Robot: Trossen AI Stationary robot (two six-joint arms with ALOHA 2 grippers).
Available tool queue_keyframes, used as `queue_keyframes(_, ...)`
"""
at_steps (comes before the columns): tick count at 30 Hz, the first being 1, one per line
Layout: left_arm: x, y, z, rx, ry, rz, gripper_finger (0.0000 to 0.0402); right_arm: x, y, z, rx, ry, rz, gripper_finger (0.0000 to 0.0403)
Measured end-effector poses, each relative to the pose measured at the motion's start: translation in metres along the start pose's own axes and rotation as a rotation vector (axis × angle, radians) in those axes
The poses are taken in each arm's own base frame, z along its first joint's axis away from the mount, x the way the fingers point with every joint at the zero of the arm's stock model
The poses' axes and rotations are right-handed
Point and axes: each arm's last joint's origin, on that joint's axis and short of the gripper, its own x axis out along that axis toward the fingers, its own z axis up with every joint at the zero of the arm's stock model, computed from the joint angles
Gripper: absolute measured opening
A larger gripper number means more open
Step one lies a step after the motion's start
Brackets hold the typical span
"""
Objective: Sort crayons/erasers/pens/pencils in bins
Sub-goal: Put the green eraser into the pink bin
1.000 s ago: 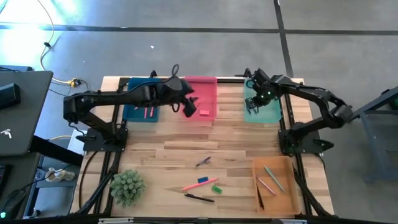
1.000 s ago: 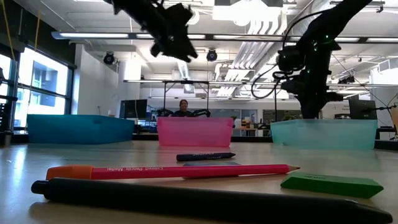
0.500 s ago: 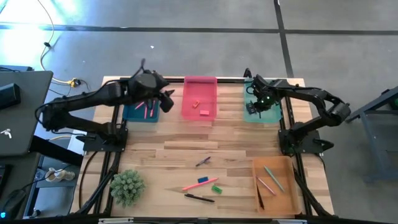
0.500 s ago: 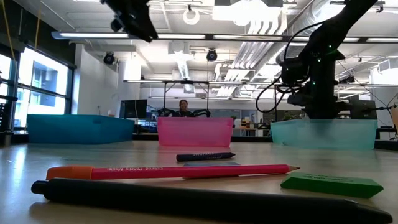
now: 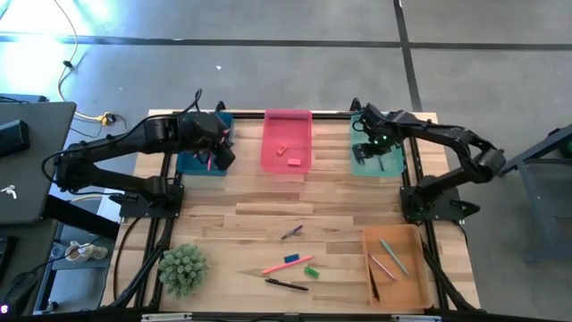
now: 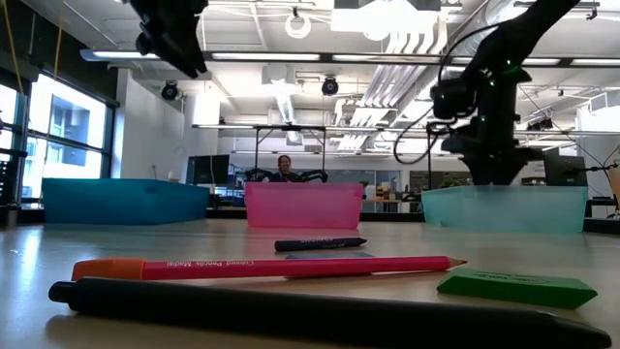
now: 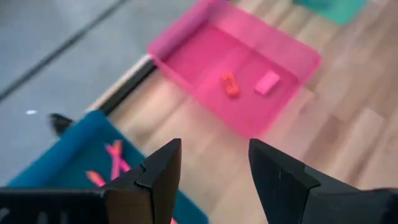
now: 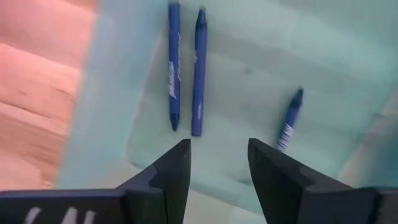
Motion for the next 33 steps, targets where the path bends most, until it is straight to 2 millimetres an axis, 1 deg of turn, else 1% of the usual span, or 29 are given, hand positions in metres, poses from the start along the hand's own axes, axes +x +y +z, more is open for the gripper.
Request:
queue_keyframes(2,0.006,-0.004,-0.004,0.005,0.017,-0.066,0.0174,-0.01,0.005,0.002,0.007,-0.035,0.012,0.015)
queue_keyframes(5,0.018,-0.011,-0.014,0.017,0.052,-0.139,0.0174,-0.027,0.021,0.003,-0.001,-0.09,0.057,0.0143)
queue_keyframes(9,0.035,-0.019,-0.028,-0.009,0.068,-0.194,0.0174,-0.044,0.05,-0.007,-0.05,-0.118,0.109,0.0135)
queue_keyframes(11,0.041,-0.022,-0.032,-0.028,0.07,-0.213,0.0174,-0.053,0.067,-0.013,-0.085,-0.135,0.145,0.0133)
queue_keyframes(14,0.044,-0.024,-0.034,-0.032,0.089,-0.215,0.0174,-0.067,0.091,-0.023,-0.131,-0.163,0.211,0.0133)
queue_keyframes(18,0.046,-0.024,-0.035,-0.014,0.094,-0.211,0.0174,-0.091,0.121,-0.037,-0.207,-0.241,0.292,0.0133)
queue_keyframes(26,0.045,-0.025,-0.035,0.004,0.104,-0.246,0.0174,-0.144,0.164,-0.07,-0.29,-0.389,0.401,0.0133)
queue_keyframes(30,0.045,-0.025,-0.035,0.041,0.101,-0.254,0.0174,-0.161,0.188,-0.087,-0.355,-0.427,0.413,0.0124)
queue_keyframes(33,0.045,-0.025,-0.035,0.056,0.1,-0.254,0.0174,-0.162,0.204,-0.098,-0.392,-0.399,0.363,0.0113)
